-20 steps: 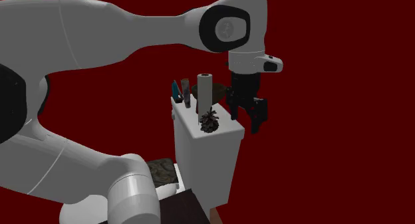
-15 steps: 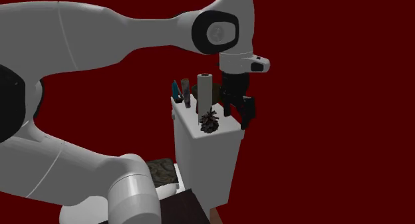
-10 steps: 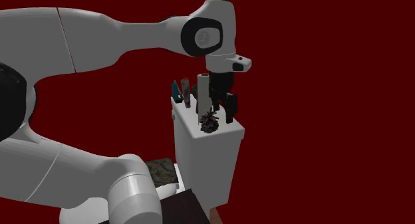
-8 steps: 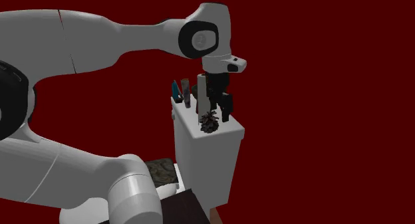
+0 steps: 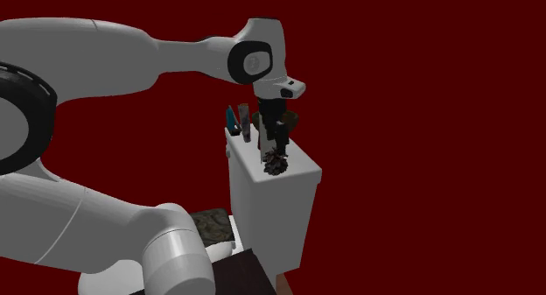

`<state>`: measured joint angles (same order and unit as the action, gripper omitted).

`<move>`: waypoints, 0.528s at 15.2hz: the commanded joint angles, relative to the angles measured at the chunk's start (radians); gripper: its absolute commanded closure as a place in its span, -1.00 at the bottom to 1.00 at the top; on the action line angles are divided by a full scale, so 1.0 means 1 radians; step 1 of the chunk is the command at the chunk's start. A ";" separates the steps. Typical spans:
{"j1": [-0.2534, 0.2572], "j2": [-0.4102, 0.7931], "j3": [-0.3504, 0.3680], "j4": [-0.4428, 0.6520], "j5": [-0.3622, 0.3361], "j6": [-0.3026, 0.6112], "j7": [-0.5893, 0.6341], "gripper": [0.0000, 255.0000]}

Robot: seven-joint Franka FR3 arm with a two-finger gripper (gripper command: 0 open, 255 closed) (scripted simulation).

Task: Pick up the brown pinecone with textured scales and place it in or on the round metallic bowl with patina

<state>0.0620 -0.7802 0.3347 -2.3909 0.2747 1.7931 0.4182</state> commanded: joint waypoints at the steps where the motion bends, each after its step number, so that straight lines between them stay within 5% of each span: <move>1: 0.002 0.000 0.008 -0.026 0.006 0.028 0.001 -1.00; 8: 0.004 0.005 0.020 -0.069 0.016 0.077 -0.001 -1.00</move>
<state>0.0663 -0.7745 0.3543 -2.4589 0.2900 1.8685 0.4175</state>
